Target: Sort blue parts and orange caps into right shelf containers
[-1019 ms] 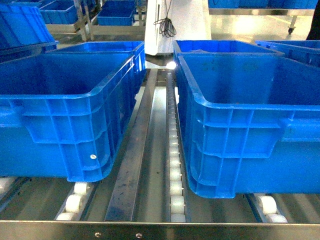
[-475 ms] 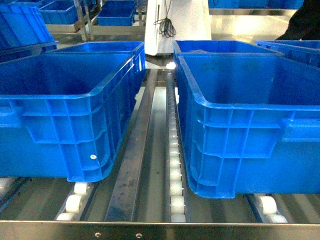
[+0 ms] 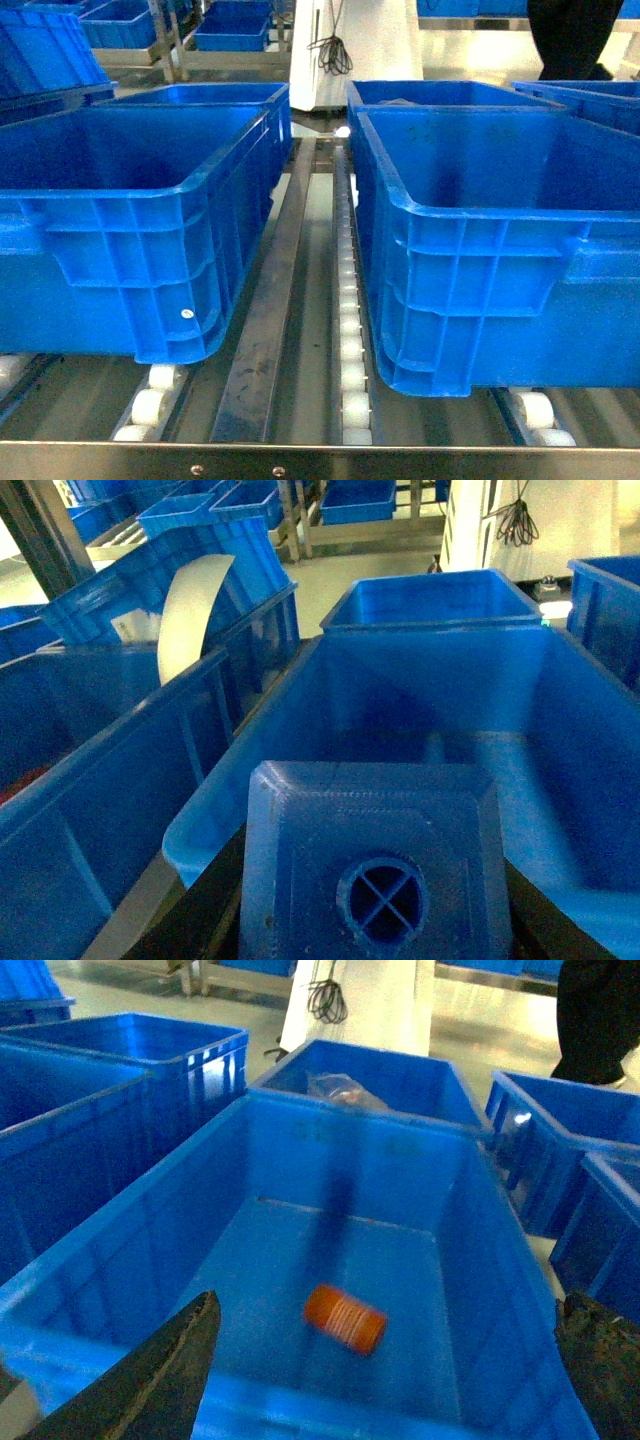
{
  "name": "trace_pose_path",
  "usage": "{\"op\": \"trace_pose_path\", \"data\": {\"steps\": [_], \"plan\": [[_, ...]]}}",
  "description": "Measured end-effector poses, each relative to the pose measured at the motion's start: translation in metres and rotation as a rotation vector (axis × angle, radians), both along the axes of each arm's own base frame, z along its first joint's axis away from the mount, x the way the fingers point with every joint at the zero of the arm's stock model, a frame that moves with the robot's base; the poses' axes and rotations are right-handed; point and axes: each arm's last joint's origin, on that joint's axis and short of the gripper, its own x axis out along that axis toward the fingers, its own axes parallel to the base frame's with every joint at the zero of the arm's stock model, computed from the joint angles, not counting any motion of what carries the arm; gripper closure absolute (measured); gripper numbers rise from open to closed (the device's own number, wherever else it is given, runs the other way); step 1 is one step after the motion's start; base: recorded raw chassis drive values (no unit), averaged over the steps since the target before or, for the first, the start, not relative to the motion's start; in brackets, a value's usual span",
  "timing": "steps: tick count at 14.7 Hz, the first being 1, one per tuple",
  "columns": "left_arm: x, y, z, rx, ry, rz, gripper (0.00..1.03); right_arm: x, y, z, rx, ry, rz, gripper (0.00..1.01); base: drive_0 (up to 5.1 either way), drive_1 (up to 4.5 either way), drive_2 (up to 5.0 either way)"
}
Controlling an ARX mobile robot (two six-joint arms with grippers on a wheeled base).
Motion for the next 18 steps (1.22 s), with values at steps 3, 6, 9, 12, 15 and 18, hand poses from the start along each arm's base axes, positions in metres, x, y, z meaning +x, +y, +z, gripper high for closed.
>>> {"op": "trace_pose_path", "data": {"steps": [3,6,9,12,15,18], "plan": [[0.073,-0.003,0.011,0.013,-0.007,-0.079,0.59,-0.043,-0.003,-0.023,0.02,0.1,0.002,0.03,0.0,0.0,0.0],[0.152,-0.008,-0.002,0.025,0.05,-0.105,0.34,-0.056,0.001,-0.015,0.038,0.066,0.019,0.03,0.0,0.0,0.0],[0.081,-0.021,0.019,-0.006,-0.132,-0.152,0.11,-0.055,0.001,-0.017,0.039,0.075,0.011,0.03,0.0,0.0,0.0],[0.034,-0.024,-0.02,-0.134,-0.095,-0.197,0.51,-0.073,-0.011,-0.039,0.136,-0.159,-0.144,0.44,0.0,0.0,0.0],[-0.002,-0.024,-0.03,-0.148,-0.146,-0.2,0.92,-0.088,-0.01,-0.054,0.145,-0.162,-0.125,0.84,0.0,0.0,0.0],[-0.029,-0.024,-0.054,-0.156,-0.09,-0.196,1.01,-0.099,-0.01,-0.063,0.149,-0.162,-0.126,0.99,0.0,0.0,0.0]]}}
